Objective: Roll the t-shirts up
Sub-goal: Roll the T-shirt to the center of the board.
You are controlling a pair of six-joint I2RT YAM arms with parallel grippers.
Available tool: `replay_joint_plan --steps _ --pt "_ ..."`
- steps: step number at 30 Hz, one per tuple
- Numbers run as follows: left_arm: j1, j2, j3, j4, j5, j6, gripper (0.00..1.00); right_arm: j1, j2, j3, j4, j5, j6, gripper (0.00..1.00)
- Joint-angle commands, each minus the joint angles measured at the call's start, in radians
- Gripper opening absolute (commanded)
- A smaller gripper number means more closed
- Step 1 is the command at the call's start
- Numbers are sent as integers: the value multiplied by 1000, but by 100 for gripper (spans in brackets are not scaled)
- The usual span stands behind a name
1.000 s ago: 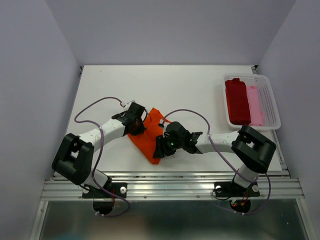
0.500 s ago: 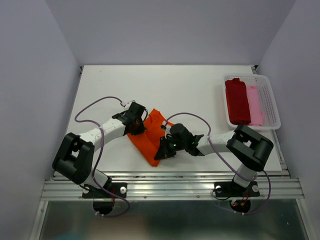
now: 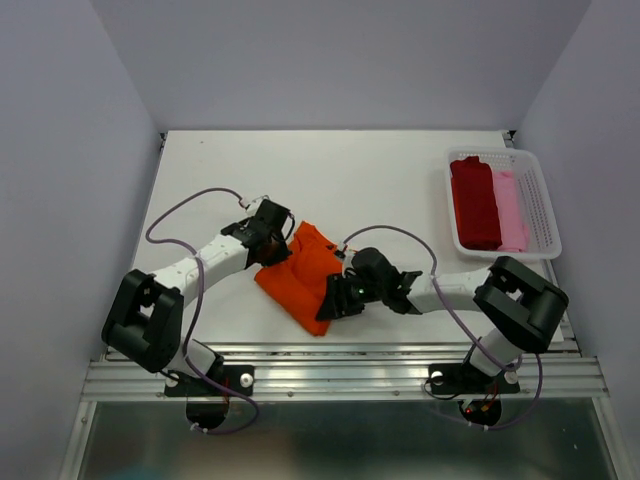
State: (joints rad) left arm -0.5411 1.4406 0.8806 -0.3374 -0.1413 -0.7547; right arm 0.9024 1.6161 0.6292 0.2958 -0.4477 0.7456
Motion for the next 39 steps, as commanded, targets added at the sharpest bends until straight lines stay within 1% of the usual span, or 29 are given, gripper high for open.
replay_joint_plan --steps 1,5,7,10,11,12,13,15,18,22,27,31,34,37,39 --pt "7 -83 81 -55 -61 26 0 -5 -140 53 -214 145 -100 62" --pt "10 -114 89 -94 -80 29 0 -5 -232 89 -328 222 -138 64" --pt "10 -132 77 -118 -83 28 0 16 -254 102 -352 259 -141 61" --pt "7 -166 29 -129 -55 20 0 46 -265 122 -345 287 -138 28" --pt "3 -175 14 -127 -47 17 0 55 -259 128 -339 285 -137 19" --pt "-2 -180 0 -126 -43 11 0 72 -240 135 -331 282 -135 7" --pt "-5 -184 -24 -126 -37 6 0 72 -226 150 -322 268 -135 2" --pt "-16 -181 -45 -117 -29 0 0 98 -179 164 -307 256 -137 1" --pt "-14 -157 -86 -82 -27 -1 0 98 -131 175 -244 233 -138 1" --pt "-13 -71 -100 -35 -64 -17 0 98 -24 178 -250 317 -114 1" --pt "6 -5 -106 18 -66 -18 0 87 41 127 -248 359 -100 1" --pt "10 27 -101 43 -61 -9 0 87 53 99 -239 357 -111 1" --pt "13 55 -81 43 -67 1 0 87 30 96 -242 349 -123 1" --pt "29 70 -52 21 -78 12 0 87 -5 106 -274 366 -140 1" --pt "36 52 -26 -4 -87 20 0 87 -34 116 -293 382 -153 1"
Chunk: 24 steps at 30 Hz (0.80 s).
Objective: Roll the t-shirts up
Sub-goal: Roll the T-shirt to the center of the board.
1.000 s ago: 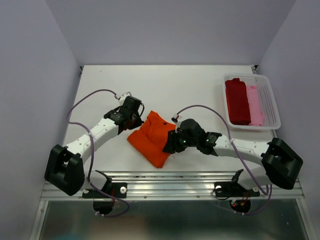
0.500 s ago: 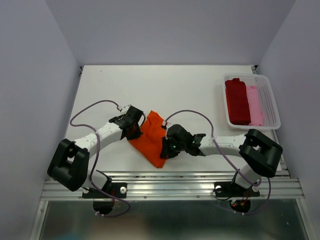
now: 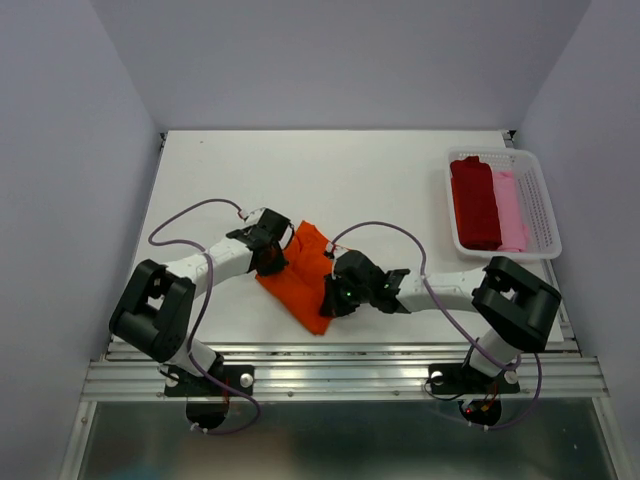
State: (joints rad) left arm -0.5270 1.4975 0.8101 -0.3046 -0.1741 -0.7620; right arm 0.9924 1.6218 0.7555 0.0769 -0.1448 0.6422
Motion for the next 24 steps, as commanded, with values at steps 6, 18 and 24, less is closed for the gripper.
replay_joint_plan --steps 6,18,24 --pt "47 -134 164 -143 -107 64 0 -3 -160 67 -193 140 -114 2" --pt "295 -371 253 -258 -65 164 0 161 -24 347 -305 387 -266 15" --pt "346 -418 247 -284 -67 187 0 173 107 427 -258 360 -256 13"
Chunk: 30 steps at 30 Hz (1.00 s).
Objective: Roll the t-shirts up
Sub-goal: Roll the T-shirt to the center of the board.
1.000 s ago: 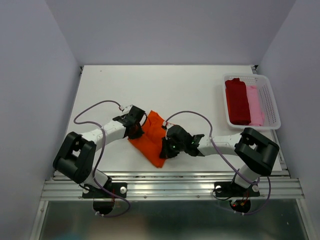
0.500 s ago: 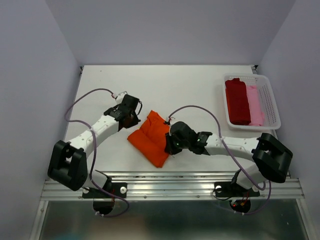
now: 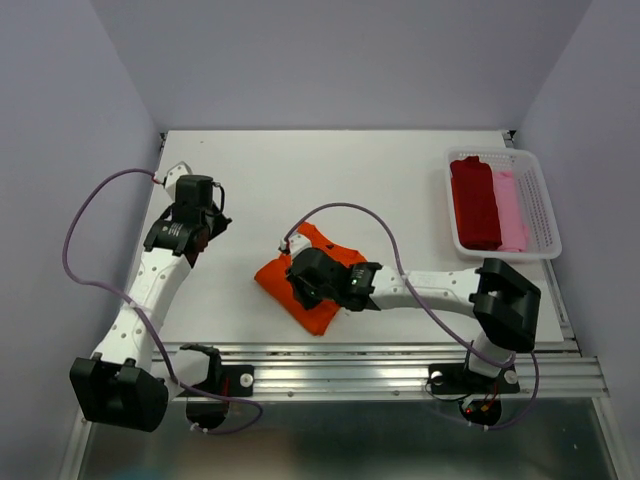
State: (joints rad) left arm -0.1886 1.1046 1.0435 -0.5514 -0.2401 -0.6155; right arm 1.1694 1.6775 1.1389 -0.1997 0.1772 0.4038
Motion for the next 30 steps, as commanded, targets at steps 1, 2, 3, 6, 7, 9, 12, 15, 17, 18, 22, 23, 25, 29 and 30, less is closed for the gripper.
replay_joint_plan --steps 1,2,3,6,7,9,12,15,17,18,22,23,25,29,30 --pt "11 -28 10 -42 1 42 0 -4 83 45 23 42 -11 13" --pt "12 -29 3 -42 2 40 0 -4 100 47 28 48 -10 13" --pt "12 -31 0 -42 4 40 0 -4 119 47 29 48 -10 13" --pt "14 -40 -16 -35 8 40 0 -4 180 22 42 51 6 12" --pt "15 -43 -19 -35 9 40 0 -4 195 21 40 54 9 11" --pt "15 -46 -23 -36 12 39 0 -4 205 19 28 50 10 10" --pt "17 -54 -23 -36 13 39 0 -4 162 12 23 50 -2 10" --pt "17 -58 -13 -42 4 40 0 21 91 39 -1 100 -37 11" --pt "18 -57 1 -47 -4 40 0 35 79 70 -17 134 -54 14" --pt "18 -57 6 -50 -7 40 0 35 79 81 -21 142 -74 17" --pt "21 -66 20 -70 -37 39 0 84 113 120 -32 209 -111 36" --pt "23 -69 24 -73 -41 36 0 96 135 128 -36 226 -117 38" --pt "28 -78 26 -81 -54 36 0 110 154 150 -40 243 -131 48" --pt "40 -91 17 -84 -71 37 0 130 191 185 -50 277 -143 56" --pt "43 -91 13 -84 -70 37 0 130 197 194 -52 289 -148 56"
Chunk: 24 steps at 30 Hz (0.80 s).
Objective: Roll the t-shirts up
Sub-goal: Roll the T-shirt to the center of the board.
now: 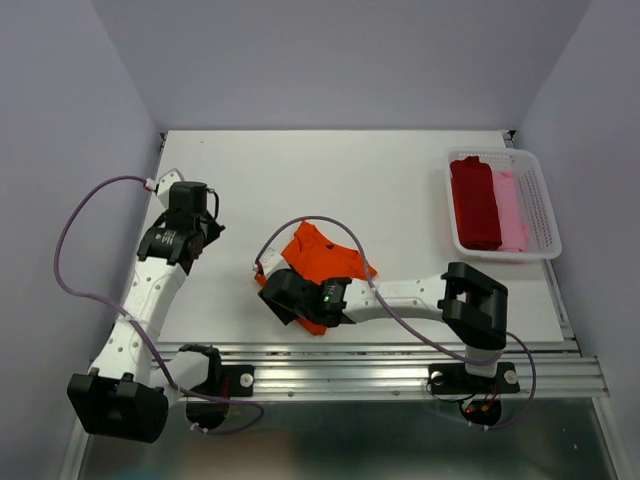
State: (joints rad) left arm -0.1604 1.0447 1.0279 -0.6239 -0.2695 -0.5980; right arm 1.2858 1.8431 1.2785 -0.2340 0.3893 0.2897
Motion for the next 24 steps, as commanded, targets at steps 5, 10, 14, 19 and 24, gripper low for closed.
replay_joint_plan --steps 5,10,14,19,24 --pt "22 -26 17 -5 -27 23 0 35 87 100 -27 100 -66 56" --pt "28 -26 15 1 -22 27 0 55 152 136 -48 161 -83 56" --pt "33 -25 6 4 -20 32 0 64 199 128 -64 187 -61 56" --pt "38 -25 -8 15 -8 32 0 64 245 113 -64 249 -18 47" --pt "41 -28 -12 15 -7 33 0 64 251 90 -30 266 -1 17"
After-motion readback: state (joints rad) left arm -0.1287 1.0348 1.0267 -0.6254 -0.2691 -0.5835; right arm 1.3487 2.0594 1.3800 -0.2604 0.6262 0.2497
